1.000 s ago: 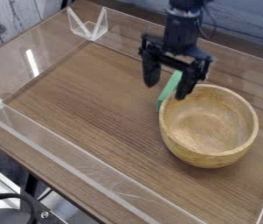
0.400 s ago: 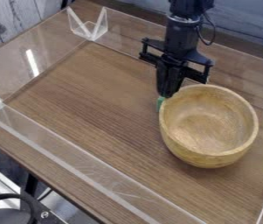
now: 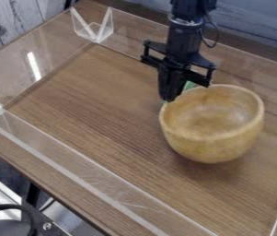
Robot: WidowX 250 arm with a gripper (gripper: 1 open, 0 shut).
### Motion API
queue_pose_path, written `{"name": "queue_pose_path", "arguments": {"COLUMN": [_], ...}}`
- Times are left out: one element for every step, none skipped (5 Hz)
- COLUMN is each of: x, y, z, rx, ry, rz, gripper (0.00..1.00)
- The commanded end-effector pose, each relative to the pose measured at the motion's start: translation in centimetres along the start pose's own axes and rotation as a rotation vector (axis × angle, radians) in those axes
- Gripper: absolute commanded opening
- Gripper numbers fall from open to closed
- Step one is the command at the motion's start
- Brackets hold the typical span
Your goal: Put the green block in the brown bowl
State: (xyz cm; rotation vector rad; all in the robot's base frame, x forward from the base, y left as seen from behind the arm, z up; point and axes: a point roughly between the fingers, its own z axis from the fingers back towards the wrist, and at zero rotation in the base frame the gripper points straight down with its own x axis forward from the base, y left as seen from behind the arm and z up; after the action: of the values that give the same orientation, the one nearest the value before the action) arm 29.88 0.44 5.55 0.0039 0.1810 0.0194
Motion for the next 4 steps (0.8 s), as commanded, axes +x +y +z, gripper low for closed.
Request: {"name": "queue_pose_path", "arguments": {"x": [0.4, -0.1, -0.4, -0.1], "y": [-0.7, -1.8, 0.2, 1.0], "z": [0.4, 0.1, 0.1, -0.1], "rx": [0.000, 0.000, 0.006, 0.008], "ry": [-0.027, -0.022, -0.023, -0.023], "rz": [-0.017, -0.050, -0.025, -0.010], "gripper": [0.00, 0.00, 0.00, 0.00]}}
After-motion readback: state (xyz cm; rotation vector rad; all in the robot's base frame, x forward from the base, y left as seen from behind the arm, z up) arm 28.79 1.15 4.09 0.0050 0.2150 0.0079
